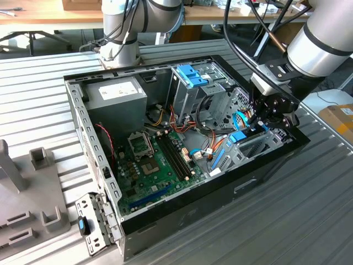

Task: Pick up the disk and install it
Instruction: 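Insert the second disk wire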

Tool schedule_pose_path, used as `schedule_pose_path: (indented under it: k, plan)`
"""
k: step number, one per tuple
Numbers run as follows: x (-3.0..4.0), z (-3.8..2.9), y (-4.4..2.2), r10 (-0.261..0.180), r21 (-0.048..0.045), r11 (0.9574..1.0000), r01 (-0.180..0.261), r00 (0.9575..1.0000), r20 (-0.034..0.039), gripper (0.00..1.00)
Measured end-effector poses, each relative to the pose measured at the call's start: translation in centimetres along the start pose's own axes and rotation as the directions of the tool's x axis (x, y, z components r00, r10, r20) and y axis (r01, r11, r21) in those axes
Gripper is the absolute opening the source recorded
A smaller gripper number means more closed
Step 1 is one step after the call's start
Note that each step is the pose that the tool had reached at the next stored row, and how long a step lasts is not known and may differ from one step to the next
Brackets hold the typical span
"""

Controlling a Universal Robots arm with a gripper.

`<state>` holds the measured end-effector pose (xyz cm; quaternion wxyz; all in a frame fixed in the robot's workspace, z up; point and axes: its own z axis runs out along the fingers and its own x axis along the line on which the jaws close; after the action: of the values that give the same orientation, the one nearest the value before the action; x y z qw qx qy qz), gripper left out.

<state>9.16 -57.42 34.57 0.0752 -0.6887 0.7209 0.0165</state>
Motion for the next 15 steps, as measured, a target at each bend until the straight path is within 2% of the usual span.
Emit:
schedule_pose_path:
  k: [8, 12, 13, 14, 15]
  plan:
    - [0.02, -0.09, 0.0, 0.0, 0.0, 1.0, 0.0, 1.0, 0.0005, 0.18]
    - [-0.07, -0.81, -0.05, 0.0, 0.0, 1.0, 0.0, 1.0, 0.0007, 0.18]
    - [-0.04, -0.82, 0.04, 0.001, -0.0001, 1.0, -0.001, 1.0, 0.0052, 0.18]
    - [0.01, -0.81, 0.15, 0.001, 0.0, 1.0, -0.001, 0.9999, 0.0162, 0.18]
    - [0.03, -0.81, 0.18, 0.002, -0.0001, 1.0, -0.002, 0.9998, 0.0195, 0.18]
